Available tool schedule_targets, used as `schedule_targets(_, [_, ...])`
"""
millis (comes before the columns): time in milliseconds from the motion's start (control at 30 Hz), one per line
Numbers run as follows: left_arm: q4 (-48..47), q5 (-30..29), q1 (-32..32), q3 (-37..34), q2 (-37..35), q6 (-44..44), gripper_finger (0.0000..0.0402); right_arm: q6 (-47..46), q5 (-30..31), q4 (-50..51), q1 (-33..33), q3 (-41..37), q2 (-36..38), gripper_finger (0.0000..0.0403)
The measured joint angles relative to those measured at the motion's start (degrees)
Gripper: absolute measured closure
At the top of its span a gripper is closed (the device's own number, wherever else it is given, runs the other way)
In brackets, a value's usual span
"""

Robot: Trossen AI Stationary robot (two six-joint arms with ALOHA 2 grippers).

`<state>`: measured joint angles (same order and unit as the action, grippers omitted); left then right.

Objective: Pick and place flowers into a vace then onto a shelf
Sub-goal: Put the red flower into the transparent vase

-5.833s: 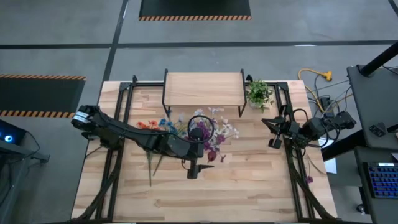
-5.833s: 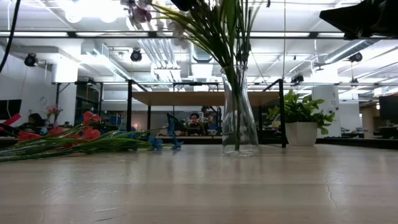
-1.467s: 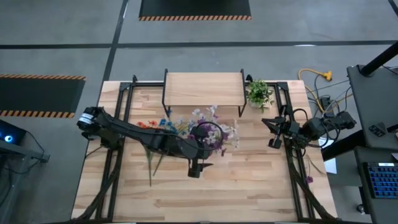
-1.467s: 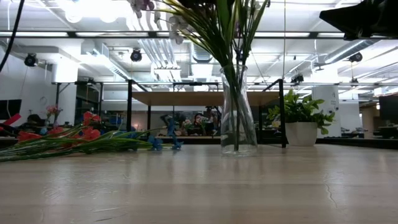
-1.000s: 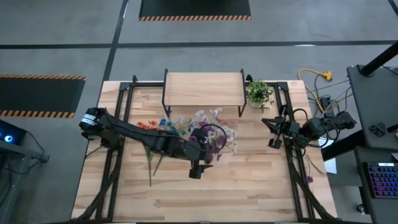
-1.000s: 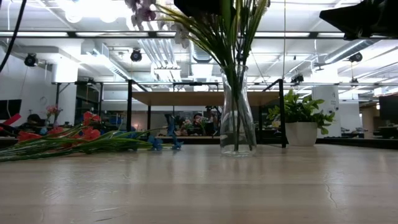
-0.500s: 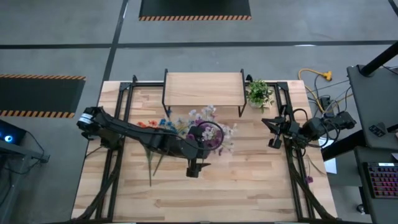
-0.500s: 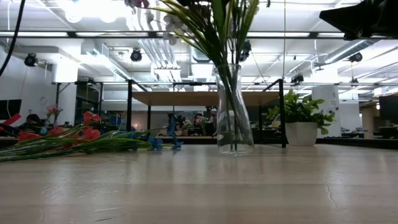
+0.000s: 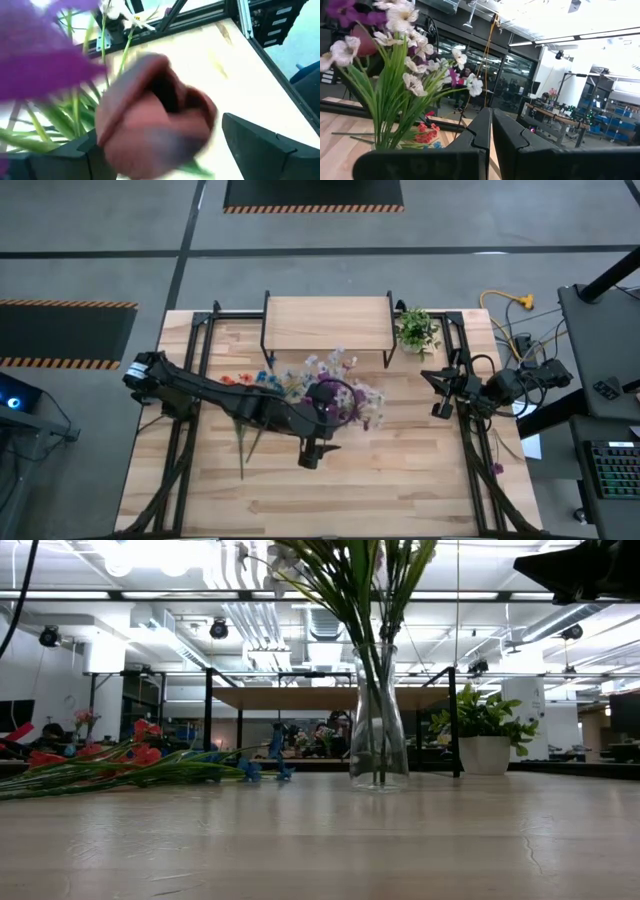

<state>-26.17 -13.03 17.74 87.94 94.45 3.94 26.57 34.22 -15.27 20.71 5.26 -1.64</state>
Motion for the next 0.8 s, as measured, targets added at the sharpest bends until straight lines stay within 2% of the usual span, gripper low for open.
schedule_targets(800, [-0.09, -0.46, 0.00, 2.79, -0.84, -0.09, 0.0100, -0.02, -0.05, 0.00, 0.01, 0.00, -0.01, 0.0394])
